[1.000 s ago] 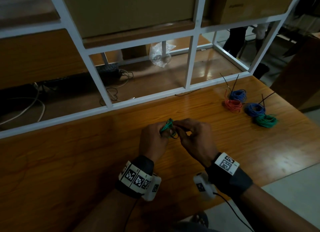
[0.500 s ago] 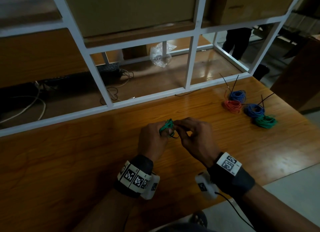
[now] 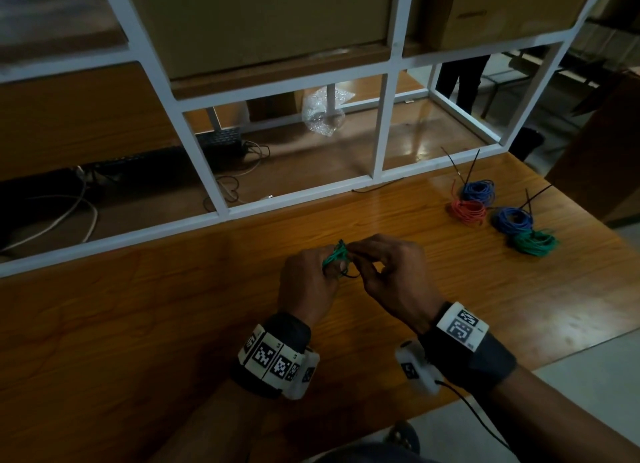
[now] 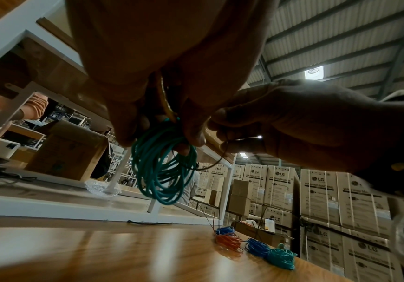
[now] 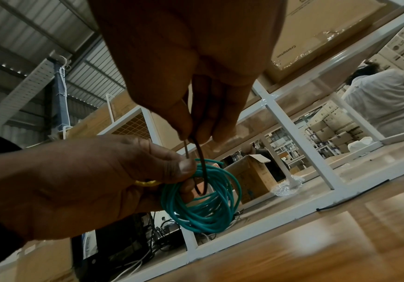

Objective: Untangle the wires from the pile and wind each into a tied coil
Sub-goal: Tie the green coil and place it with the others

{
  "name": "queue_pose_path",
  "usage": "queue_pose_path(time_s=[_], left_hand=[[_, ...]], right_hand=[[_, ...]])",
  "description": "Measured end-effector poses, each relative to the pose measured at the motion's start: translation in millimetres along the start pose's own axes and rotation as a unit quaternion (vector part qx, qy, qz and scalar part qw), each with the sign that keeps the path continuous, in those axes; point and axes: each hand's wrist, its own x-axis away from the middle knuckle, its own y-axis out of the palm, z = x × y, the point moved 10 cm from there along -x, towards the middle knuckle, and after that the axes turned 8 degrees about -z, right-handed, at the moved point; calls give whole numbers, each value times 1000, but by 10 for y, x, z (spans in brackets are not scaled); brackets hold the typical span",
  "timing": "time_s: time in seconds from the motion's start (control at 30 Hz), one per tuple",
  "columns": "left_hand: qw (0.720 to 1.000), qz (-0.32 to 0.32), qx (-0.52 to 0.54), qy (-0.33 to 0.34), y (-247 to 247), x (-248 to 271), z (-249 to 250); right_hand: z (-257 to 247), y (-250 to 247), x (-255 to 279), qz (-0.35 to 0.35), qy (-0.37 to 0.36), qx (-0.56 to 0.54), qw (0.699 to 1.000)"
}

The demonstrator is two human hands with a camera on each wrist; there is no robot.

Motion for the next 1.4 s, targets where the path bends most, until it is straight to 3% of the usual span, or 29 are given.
queue_pose_path(time_s=[0.3, 0.57, 1.23, 1.4], left_hand=[[1000, -6, -12, -9, 1, 0, 18], [1000, -10, 21, -18, 38, -36, -75], [999, -22, -28, -17, -7, -22, 67], [999, -23, -30, 10, -56, 2, 188]], right_hand=[[-1, 28, 11, -7, -4, 12, 1000], [5, -80, 53, 32, 12, -13, 999], [15, 84, -1, -25, 28, 5, 999], [14, 46, -23, -31, 37, 23, 999]])
